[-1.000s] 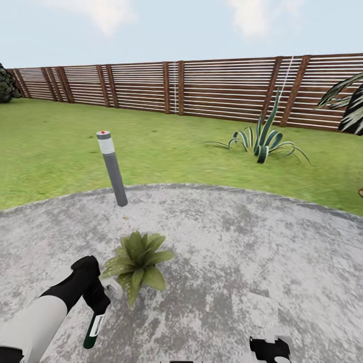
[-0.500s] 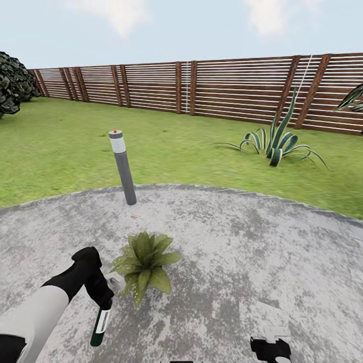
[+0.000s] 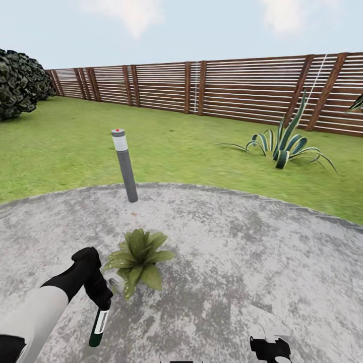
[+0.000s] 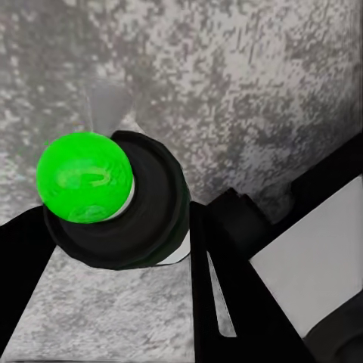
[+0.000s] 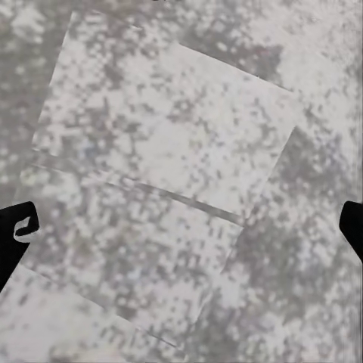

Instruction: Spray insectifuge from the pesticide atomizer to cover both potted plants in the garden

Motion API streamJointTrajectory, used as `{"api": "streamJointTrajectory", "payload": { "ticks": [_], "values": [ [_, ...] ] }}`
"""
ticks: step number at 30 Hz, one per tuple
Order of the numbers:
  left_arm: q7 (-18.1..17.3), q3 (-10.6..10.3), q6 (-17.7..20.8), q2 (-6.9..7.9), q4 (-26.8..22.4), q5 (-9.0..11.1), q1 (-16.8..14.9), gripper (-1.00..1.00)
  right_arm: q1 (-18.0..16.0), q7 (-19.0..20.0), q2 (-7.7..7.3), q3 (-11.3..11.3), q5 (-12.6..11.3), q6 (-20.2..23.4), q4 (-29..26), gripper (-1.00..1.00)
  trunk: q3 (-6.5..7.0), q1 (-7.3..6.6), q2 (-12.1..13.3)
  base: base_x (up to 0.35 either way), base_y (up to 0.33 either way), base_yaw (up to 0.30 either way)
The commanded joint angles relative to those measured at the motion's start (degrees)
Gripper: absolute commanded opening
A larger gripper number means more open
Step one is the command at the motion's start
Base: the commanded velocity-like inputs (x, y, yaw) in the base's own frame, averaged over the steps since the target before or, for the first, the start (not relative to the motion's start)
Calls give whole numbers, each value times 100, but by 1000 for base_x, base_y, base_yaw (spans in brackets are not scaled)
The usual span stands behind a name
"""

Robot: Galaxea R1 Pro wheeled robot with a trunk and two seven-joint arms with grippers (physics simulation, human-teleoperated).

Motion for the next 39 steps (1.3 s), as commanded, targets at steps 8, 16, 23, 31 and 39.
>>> {"api": "streamJointTrajectory", "payload": {
  "ticks": [8, 16, 23, 31, 39],
  "values": [
    [-55, 19, 135, -9, -8, -275, -6, -100, -1, -9, 8, -25, 29, -14, 9, 100, -5, -2, -2, -21, -267, 261],
    [-64, 24, 143, -20, -12, -279, -13, -100, -1, -9, 9, -25, 29, -14, 9, 100, -5, -2, -2, 218, -175, 29],
    [-114, -3, 138, 30, -43, -264, -394, -100, -1, -9, 18, -25, 29, -14, 12, 100, -5, -2, -2, 27, -18, 212],
    [-116, -33, 113, -3, 32, -253, -445, -100, -1, -9, 18, -25, 29, -14, 10, 100, -5, -2, -2, 0, 0, 277],
    [-116, -114, 133, -52, 45, -248, -410, -100, -1, -9, 14, -25, 29, -14, 5, 100, -5, -2, -2, 20, -5, 277]
  ]
}}
